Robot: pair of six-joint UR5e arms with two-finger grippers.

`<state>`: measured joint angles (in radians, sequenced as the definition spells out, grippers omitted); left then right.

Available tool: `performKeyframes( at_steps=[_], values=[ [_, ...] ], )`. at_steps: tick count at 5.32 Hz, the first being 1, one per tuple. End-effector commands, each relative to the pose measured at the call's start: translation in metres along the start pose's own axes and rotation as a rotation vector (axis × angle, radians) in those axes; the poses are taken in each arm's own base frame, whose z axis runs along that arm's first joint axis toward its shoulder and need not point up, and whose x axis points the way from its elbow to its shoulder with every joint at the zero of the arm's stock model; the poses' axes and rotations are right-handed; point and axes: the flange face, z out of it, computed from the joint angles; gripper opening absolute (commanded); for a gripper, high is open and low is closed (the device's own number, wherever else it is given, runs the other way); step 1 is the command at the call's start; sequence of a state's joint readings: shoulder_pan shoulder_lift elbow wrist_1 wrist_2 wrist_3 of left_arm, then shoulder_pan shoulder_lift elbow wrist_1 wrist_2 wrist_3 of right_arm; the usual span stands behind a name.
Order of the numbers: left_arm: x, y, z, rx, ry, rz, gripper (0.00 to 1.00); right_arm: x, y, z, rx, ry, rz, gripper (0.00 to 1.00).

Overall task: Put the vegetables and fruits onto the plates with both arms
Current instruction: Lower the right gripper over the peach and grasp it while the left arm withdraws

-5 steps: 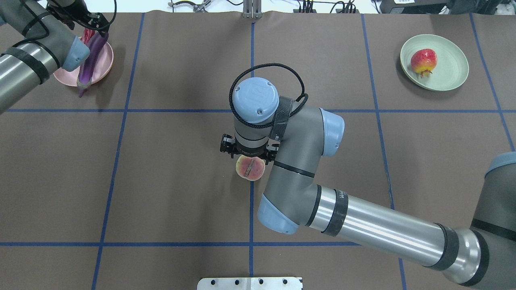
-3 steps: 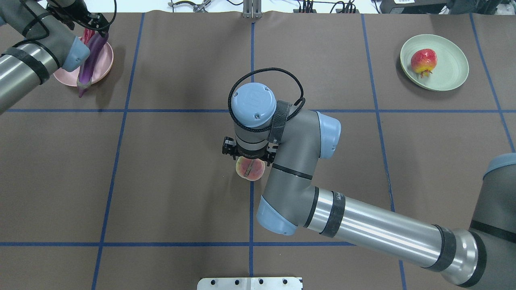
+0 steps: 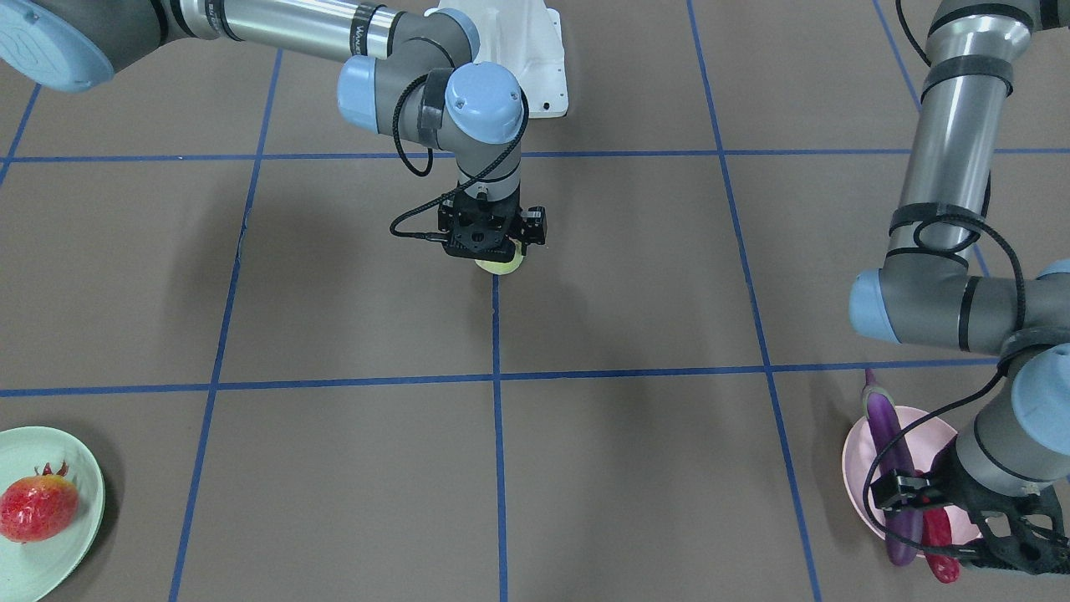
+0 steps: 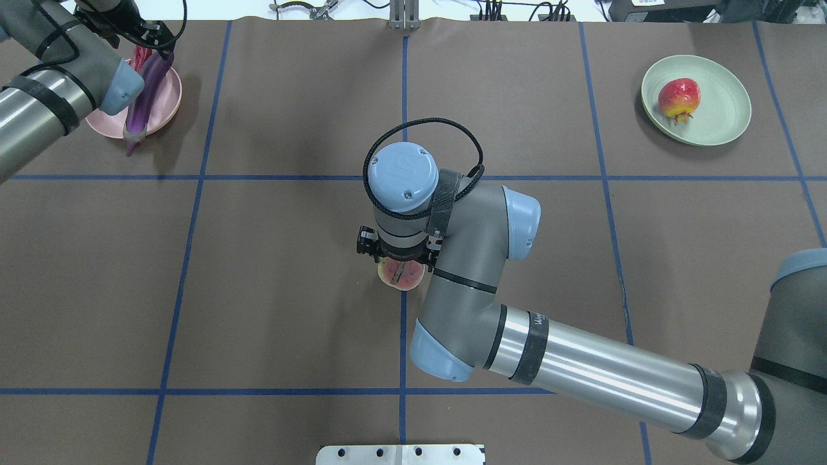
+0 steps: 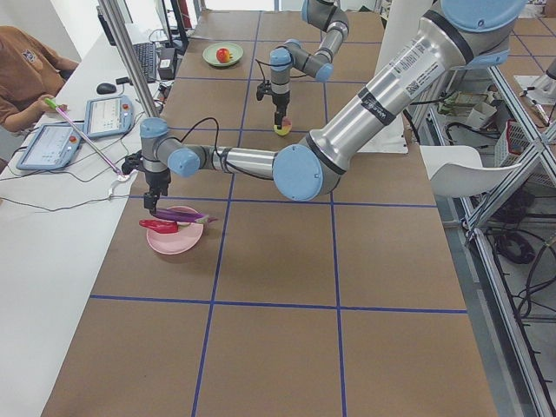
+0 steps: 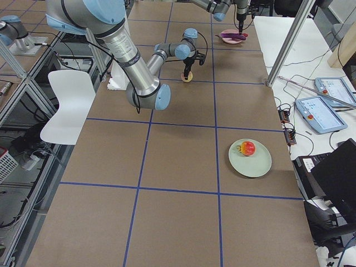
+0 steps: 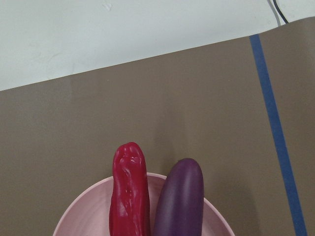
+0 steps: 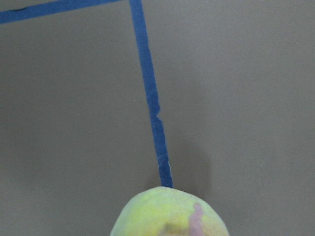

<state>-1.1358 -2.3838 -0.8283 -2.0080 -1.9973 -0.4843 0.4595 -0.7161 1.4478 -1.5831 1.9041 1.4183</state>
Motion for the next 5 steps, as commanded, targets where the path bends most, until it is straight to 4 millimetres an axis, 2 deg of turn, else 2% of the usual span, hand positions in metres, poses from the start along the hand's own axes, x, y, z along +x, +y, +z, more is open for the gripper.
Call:
performKeyframes(
  at_steps=[1, 2, 3, 4, 5],
  values=[
    [0.005, -0.003, -0.01, 0.017, 0.009, 0.009, 1.0, -0.001, 0.005, 0.004, -0.005, -0.005, -0.007, 0.98],
    [0.004, -0.003, -0.023, 0.017, 0.031, 0.013, 1.0, -0.002, 0.006, 0.004, -0.003, -0.019, -0.009, 0.85],
    [-0.004, -0.001, -0.041, -0.003, 0.101, -0.002, 1.0, -0.002, 0.006, 0.004, -0.003, -0.019, -0.009, 0.81],
    [-0.024, 0.015, -0.066, -0.001, 0.137, -0.021, 1.0, 0.0, 0.006, 0.005, -0.005, -0.019, -0.003, 0.15],
    [-0.04, 0.023, -0.108, -0.013, 0.166, -0.06, 1.0, -0.002, 0.006, 0.001, 0.001, -0.052, -0.007, 0.0]
  ],
)
